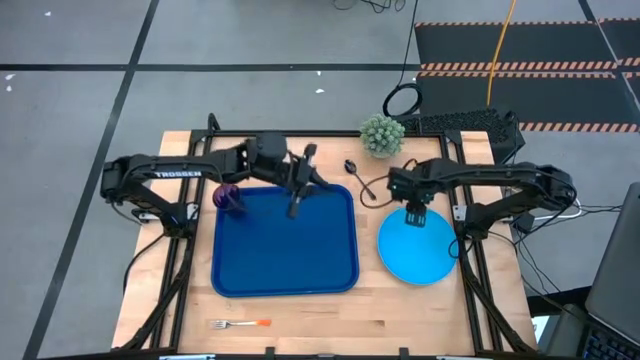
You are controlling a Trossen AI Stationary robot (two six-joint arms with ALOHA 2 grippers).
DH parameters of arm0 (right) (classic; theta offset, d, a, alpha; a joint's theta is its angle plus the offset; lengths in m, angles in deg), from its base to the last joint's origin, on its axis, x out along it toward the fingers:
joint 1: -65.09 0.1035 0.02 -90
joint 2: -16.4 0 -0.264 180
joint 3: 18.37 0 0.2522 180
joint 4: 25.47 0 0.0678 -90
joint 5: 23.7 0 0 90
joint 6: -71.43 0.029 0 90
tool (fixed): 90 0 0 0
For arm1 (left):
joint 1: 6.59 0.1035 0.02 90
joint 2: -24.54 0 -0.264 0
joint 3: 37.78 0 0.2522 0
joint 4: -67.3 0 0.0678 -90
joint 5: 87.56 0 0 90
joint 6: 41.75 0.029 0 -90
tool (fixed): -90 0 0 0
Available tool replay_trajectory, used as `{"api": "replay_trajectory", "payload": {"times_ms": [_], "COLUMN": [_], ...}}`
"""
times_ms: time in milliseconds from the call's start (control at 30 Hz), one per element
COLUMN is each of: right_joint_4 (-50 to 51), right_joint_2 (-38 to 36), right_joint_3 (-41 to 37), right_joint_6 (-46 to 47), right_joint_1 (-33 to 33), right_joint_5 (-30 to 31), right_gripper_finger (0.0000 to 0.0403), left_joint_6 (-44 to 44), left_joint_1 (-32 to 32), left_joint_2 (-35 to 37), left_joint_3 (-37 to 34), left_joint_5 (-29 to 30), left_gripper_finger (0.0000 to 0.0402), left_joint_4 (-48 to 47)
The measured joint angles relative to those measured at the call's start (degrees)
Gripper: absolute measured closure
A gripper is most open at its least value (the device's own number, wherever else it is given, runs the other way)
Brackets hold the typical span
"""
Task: Pick and place plate/cup/fork/spoon on tray
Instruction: Put the light blue plate on the center of the dark blue tray
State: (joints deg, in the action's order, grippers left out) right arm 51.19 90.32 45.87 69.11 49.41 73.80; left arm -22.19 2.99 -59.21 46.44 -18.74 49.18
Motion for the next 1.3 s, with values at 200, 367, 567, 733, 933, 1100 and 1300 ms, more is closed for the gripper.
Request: {"api": "replay_trajectory", "payload": {"times_ms": [200,367,567,733,933,1100,1300], "right_joint_4": [-4.87,-5.95,-5.98,-5.99,-6.09,-6.09,-7.58], "right_joint_2": [0.27,0.28,0.32,0.32,0.32,0.32,0.32], "right_joint_3": [-6.97,-7.78,-7.78,-7.78,-7.78,-7.78,-7.76], "right_joint_6": [0.01,-0.31,-0.22,-0.92,-1.37,-1.62,-2.12], "right_joint_1": [0.44,0.41,0.41,0.37,0.37,0.35,0.26], "right_joint_5": [1.31,1.26,1.33,-0.35,-1.67,-2.29,-4.66], "right_gripper_finger": [0.0252,0.0253,0.0313,0.0394,0.0369,0.0367,0.0341], "left_joint_6": [-0.23,-1.91,-2.71,-0.78,-0.03,-0.16,-1.23], "left_joint_1": [-0.35,-0.29,-0.34,-0.38,-0.38,-0.22,0.72], "left_joint_2": [0.33,0.19,0.21,0.21,0.21,0.21,0.21], "left_joint_3": [-2.02,-2.12,-2.12,-2.12,-2.12,-2.12,-2.12], "left_joint_5": [-0.01,0.04,0.02,-4.00,-6.15,-6.15,-6.10], "left_gripper_finger": [0.0357,0.0357,0.0357,0.0357,0.0357,0.0357,0.0357], "left_joint_4": [5.16,5.52,5.44,3.01,2.90,2.96,2.84]}}
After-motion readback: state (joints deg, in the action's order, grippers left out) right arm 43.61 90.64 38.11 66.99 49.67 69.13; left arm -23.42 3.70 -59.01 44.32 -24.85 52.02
